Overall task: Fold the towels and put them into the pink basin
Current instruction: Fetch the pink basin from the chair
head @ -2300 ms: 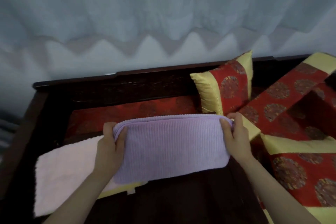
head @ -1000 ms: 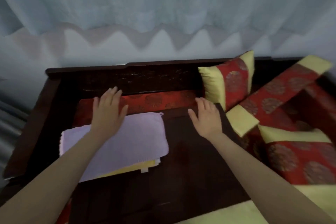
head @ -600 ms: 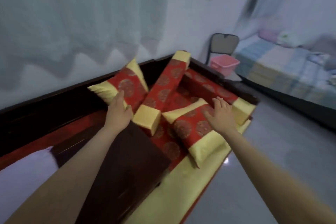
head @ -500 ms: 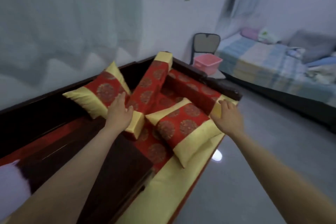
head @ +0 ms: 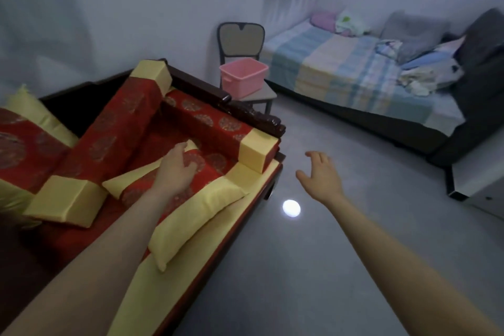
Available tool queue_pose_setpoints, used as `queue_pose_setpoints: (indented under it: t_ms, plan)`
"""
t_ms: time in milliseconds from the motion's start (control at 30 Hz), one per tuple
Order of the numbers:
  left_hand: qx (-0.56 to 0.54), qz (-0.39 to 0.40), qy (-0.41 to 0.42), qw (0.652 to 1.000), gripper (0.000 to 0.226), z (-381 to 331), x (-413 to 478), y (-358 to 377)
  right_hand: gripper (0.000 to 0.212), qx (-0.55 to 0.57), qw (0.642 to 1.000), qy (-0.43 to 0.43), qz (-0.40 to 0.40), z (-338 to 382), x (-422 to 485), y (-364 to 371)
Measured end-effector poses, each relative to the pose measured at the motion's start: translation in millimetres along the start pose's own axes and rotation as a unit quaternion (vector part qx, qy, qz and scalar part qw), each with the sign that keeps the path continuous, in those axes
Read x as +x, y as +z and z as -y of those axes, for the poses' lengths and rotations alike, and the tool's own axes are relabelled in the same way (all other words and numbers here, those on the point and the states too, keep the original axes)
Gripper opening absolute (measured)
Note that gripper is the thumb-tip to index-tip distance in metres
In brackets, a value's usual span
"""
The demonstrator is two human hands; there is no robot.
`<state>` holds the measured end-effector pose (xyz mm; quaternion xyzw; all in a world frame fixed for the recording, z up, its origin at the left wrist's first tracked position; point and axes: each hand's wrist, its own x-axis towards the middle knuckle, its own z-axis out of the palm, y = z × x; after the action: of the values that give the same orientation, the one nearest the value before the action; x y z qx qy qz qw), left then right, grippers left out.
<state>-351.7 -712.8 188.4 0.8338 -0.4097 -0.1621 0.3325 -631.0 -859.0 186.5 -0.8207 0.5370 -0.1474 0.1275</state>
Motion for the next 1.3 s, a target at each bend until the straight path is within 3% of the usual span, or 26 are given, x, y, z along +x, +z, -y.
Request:
queue_pose_setpoints:
  t_ms: [267,367,733,933,1100,1200,1300]
  plan:
    - [-0.050,0.000,-0.039,0.998,0.051,-80.6,132.6,87.7,0.060,0.044,0.999,0.025,0.018,-102.8,161.4,-3.1]
    - [-0.049,-0.022,-0.018,0.998,0.051,-126.1,205.7,120.2,0.060,0.064,0.998,0.028,0.007,-126.7,242.1,-16.4]
    - [-0.042,0.012,-0.003,0.999,0.048,-283.8,409.1,266.9,0.062,0.050,0.997,0.007,0.051,-235.5,507.2,-41.0]
    - [-0.082,-0.041,-0.122,0.988,0.044,-302.4,501.4,326.6,0.063,0.104,0.988,0.006,0.118,-287.6,644.2,-18.8]
    - [-0.208,-0.116,-0.274,0.932,0.037,-293.1,573.1,339.1,0.052,0.268,0.938,0.096,0.198,-307.4,769.7,-15.8]
    - [-0.258,-0.137,-0.318,0.902,0.033,-285.3,609.9,346.2,0.048,0.283,0.925,0.131,0.217,-313.7,837.9,2.8]
    - [-0.256,-0.154,-0.333,0.894,0.030,-280.4,651.2,349.0,0.048,0.281,0.922,0.126,0.232,-308.3,899.1,26.2]
